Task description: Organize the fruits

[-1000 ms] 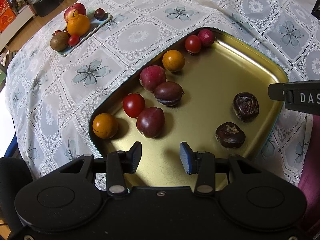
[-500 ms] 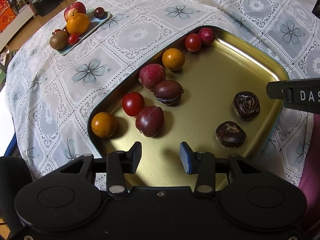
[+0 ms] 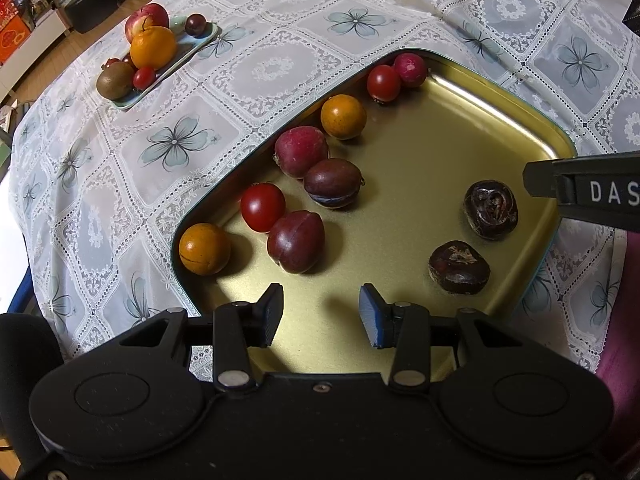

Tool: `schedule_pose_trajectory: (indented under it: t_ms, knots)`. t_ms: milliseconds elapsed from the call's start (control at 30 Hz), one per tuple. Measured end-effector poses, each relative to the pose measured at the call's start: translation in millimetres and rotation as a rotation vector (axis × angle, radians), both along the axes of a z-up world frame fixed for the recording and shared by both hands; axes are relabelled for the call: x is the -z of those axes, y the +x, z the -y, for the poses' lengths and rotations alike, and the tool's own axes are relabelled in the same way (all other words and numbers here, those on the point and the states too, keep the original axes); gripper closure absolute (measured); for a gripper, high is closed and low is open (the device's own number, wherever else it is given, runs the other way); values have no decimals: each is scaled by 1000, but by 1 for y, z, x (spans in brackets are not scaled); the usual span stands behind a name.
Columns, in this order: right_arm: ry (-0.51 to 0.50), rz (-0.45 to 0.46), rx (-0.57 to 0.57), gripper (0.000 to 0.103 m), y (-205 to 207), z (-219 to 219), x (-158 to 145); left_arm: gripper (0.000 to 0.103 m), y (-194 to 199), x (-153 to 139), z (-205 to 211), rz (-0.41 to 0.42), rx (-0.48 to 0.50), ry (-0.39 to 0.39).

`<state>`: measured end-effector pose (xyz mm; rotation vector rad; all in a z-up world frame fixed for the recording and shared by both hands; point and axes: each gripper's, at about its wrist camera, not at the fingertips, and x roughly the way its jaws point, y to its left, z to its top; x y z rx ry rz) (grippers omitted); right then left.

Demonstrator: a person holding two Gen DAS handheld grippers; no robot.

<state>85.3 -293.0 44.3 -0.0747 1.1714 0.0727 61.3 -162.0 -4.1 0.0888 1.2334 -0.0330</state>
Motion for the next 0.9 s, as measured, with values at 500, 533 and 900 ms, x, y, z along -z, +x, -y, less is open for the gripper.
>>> schedule_pose_trajectory:
  t_ms: [500,533,900]
  knots:
    - [2,-7,-6,67,1,-2,2,52,-1,0,1,-4,1,-7]
    - [3,-7,-8,67,1,-2,1,52,-1,0,1,-4,1,-7]
    - [14,-13,-7,67,2,-1,2,52,-2,0,2,-5,6,-4]
